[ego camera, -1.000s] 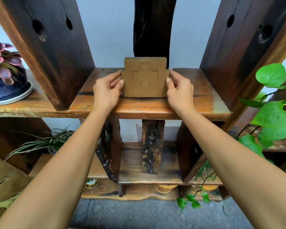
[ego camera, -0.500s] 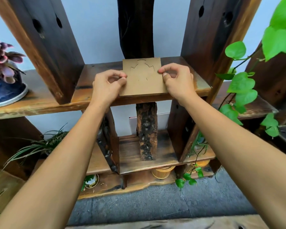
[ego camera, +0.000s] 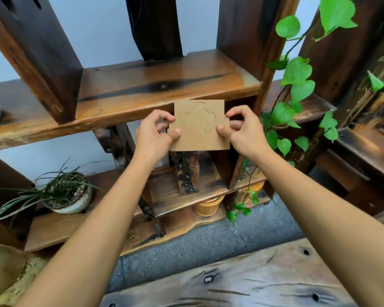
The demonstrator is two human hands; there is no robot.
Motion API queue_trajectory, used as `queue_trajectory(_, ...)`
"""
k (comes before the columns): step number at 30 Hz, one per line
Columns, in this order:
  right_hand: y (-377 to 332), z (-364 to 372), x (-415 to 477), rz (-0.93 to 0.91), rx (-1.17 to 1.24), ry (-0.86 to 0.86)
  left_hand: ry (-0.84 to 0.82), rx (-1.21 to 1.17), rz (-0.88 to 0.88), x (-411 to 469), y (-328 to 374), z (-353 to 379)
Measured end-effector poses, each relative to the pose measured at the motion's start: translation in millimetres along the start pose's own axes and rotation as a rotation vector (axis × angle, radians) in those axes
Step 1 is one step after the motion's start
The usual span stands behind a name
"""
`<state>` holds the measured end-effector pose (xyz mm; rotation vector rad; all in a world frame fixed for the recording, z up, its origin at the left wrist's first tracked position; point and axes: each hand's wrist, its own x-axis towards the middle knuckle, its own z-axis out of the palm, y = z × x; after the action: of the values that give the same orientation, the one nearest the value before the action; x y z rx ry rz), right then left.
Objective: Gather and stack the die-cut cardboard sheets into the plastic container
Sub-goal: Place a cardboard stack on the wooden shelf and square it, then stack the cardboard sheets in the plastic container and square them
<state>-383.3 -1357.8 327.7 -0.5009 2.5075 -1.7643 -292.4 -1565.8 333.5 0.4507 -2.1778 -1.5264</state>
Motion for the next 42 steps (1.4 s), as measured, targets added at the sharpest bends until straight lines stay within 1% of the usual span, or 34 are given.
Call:
queue_trajectory(3, 24, 13, -15, 0.054, -0.032, -0.001, -0.009, 0.008, -0.053, -14, -28, 9)
queue_trajectory(7, 54, 24, -30, 0.146, -0.087, 0.020, -0.046, 0.004, -0.174, -26, -59, 23)
queue_trajectory(10, 77, 23, -43, 0.242, -0.082, 0.028, -0.082, 0.038, -0.210, -34, -77, 38)
queue_trajectory(13, 101, 17, -64, 0.326, -0.062, 0.049, -0.155, 0.024, -0.266, -47, -90, 58)
queue_trajectory(18, 146, -11, -110, 0.460, -0.022, 0.133, -0.279, 0.014, -0.335, -74, -108, 108)
queue_trajectory(24, 193, -65, -174, 0.588, 0.005, 0.314, -0.496, -0.013, -0.390, -116, -111, 184)
queue_trajectory(27, 209, -98, -210, 0.645, 0.018, 0.421, -0.610, 0.016, -0.374, -139, -105, 224)
queue_trajectory(34, 234, -175, -314, 0.769, 0.049, 0.660, -0.850, 0.103, -0.229, -219, -76, 312)
queue_trajectory(38, 242, -206, -378, 0.831, 0.042, 0.763, -0.965, 0.159, -0.172, -275, -63, 345)
queue_trajectory(42, 245, -227, -451, 0.898, 0.050, 0.896, -1.117, 0.197, -0.134, -340, -47, 373)
